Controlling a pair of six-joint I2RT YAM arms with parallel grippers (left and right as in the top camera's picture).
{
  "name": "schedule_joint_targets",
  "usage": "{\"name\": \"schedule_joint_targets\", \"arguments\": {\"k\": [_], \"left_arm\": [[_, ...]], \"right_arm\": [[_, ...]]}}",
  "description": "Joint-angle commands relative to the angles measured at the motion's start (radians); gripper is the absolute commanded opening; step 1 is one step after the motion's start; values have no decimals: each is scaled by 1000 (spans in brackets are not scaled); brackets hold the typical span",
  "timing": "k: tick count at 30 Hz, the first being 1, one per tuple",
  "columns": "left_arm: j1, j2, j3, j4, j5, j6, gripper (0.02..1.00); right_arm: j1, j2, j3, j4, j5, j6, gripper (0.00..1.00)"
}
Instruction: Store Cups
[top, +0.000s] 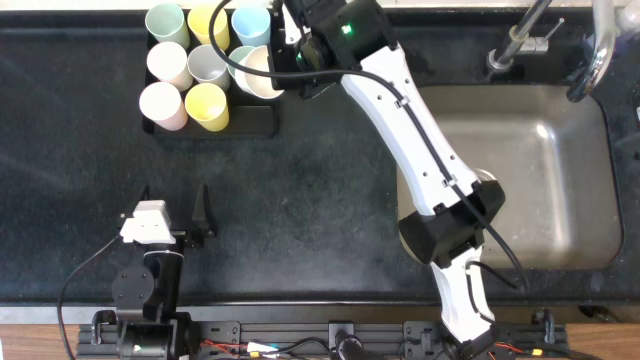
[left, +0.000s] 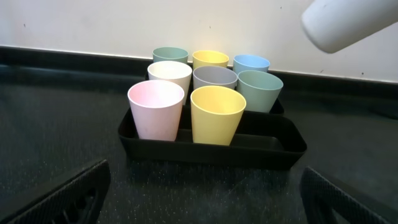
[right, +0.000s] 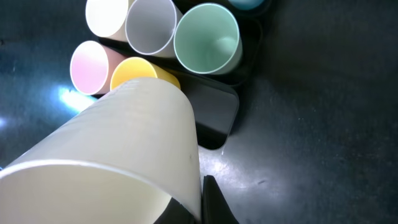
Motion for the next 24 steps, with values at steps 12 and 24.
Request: {"name": "schedule_joint_targets", "arguments": {"k": [12,24], "left_arm": [[5,-9,-2,-3,9,21,1000],[5,-9,-2,-3,9,21,998]], "right_arm": [[2,159,29,19,-112,59,42],[9,229,29,58,-131,139,45]]}}
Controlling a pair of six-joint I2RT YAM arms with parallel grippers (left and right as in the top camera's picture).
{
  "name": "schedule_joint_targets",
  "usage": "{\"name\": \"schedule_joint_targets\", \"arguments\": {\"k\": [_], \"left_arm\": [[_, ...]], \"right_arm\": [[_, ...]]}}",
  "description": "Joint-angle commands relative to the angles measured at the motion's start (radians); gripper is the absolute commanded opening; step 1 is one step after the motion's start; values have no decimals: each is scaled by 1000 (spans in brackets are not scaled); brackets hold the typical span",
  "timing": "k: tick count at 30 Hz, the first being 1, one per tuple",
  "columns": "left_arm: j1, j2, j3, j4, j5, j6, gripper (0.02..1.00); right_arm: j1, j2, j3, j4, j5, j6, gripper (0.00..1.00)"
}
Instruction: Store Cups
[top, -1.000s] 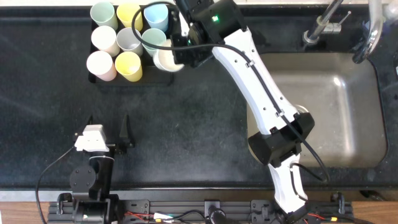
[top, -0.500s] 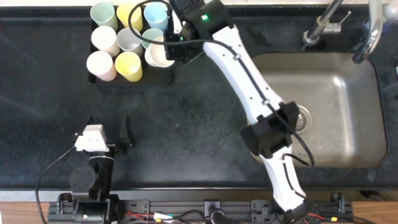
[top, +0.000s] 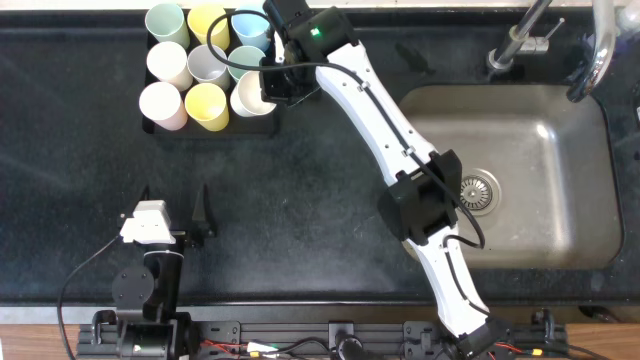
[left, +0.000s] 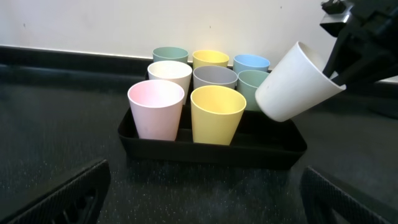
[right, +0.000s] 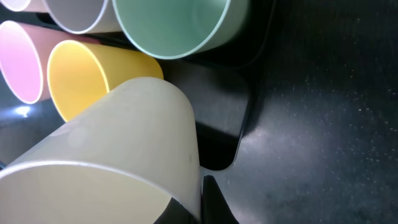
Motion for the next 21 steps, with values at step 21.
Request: {"name": "schedule_joint_targets", "arguments": {"k": [21], "left_arm": [[5,-9,-2,-3,9,21,996]], "right_arm": [[20,90,19,-18,-18,117,42]]}}
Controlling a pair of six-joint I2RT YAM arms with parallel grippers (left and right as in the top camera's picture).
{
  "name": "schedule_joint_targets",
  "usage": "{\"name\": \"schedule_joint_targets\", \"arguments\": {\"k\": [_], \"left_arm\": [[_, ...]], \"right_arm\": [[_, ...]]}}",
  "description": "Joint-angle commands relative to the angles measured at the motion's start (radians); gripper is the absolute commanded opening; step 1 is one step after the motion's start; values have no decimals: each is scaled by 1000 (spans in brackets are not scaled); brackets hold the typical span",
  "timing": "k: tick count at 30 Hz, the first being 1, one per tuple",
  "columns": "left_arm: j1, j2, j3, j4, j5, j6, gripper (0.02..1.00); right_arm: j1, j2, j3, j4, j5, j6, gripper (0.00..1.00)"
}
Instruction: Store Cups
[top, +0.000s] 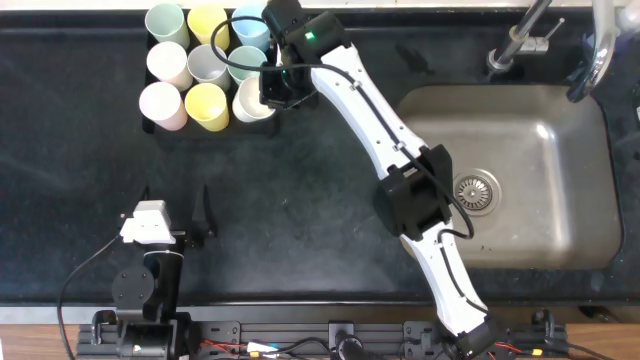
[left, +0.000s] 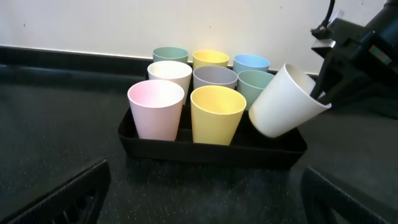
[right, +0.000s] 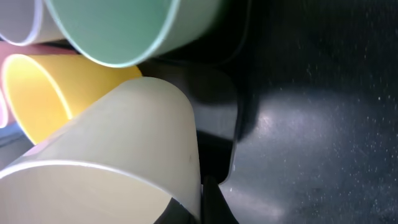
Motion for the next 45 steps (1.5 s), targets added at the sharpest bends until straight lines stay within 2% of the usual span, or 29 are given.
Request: {"name": "schedule_joint_targets", "arguments": {"k": [1,35,45], "left_arm": [[5,-9,-2,-3,9,21,998],[5,-9,-2,-3,9,21,1000],[5,-9,-2,-3,9,21,1000]], "right_arm": [[18,36,19,-17,-9,26,45],[13,45,19,7,11,61,69],[3,45,19,-2,13,61,106]]}}
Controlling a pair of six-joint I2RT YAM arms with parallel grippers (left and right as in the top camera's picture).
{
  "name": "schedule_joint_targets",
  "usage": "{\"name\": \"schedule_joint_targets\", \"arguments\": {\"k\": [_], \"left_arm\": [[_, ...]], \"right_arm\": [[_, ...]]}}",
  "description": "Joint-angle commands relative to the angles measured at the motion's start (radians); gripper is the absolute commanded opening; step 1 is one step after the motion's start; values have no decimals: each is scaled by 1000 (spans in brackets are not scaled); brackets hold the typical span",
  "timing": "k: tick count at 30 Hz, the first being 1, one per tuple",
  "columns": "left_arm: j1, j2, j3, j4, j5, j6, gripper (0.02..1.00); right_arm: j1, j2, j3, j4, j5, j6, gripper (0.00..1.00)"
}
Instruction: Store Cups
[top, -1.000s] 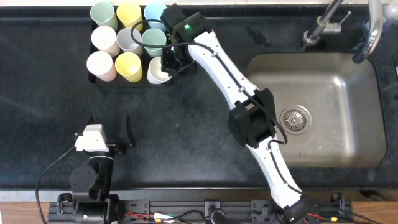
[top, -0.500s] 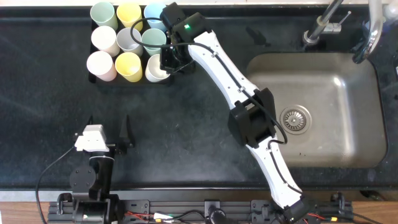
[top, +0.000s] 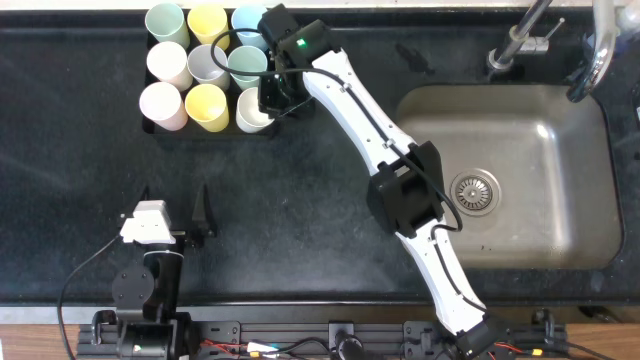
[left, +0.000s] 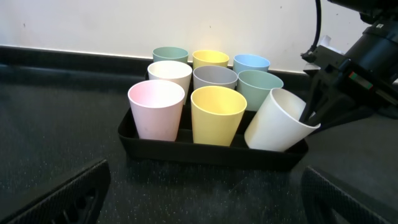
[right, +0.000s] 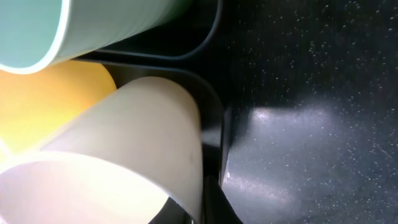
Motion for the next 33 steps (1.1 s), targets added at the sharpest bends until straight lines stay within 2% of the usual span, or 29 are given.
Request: {"name": "schedule_joint_targets", "arguments": {"k": [1,7,12,24,26,33], "left_arm": [[5,-9,-2,-3,9,21,1000],[5,-9,-2,-3,9,21,998],[5,-9,-2,-3,9,21,998],[5,-9,-2,-3,9,21,1000],[5,-9,-2,-3,9,21,998],[5,-9,-2,-3,9,21,998]], "right_arm": [[-8,-3,19,2,7,8,115],[-8,-3,19,2,7,8,156],[-8,-3,19,4,6,8,264],[-8,-7,29,56,-27,6,400],[-8,-10,39,61,-27,3,406],[-8,-43,72,105,-30,-46,522]]}}
